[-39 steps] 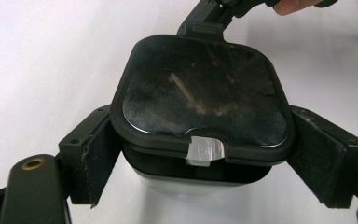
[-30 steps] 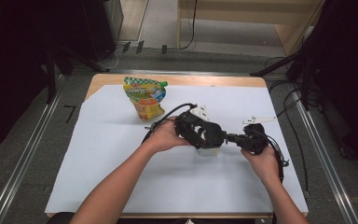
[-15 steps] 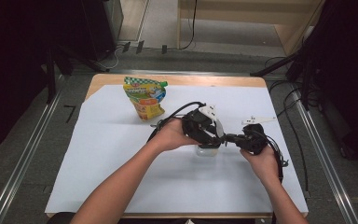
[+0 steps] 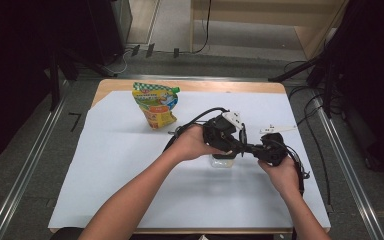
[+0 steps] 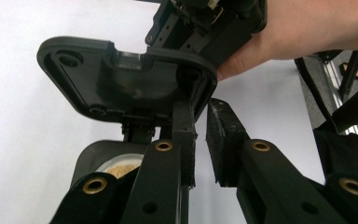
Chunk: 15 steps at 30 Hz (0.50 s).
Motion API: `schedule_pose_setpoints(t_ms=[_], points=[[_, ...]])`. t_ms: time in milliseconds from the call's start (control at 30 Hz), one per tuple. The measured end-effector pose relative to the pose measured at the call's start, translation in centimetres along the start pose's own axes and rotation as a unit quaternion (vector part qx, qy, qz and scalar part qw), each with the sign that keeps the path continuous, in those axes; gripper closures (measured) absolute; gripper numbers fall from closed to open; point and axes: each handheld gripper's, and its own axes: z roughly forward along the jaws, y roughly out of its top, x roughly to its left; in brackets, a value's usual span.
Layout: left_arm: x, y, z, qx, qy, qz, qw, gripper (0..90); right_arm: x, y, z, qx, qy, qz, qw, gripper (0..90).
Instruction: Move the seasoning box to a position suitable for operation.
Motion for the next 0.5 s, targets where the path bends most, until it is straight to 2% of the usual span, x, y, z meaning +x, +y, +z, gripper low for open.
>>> schedule_pose_setpoints(t_ms=[167,333,400,500], points=[[0.6,0.1,0.5,-0.008,-0.02,-0.006,0.9997,82.9,0.1,0.0,0.0,0.0,-0.002,0.004,1.0,90.0],[0.5,0.1,0.6,-0.001,-0.017,-0.01,0.9998,81.5,0.0,-0.1,-0.1,-0.001,0.0,0.007,1.0,90.0],[0.6,-0.1,0.2,-0.009,-0.026,-0.018,0.9994,80.0,0.0,-0.1,-0.1,-0.001,0.003,0.001,1.0,90.0],[0.8,-0.4,-0.6,-0.012,-0.019,-0.025,0.9995,77.0,0.1,-0.1,-0.3,-0.006,0.003,-0.005,1.0,90.0]])
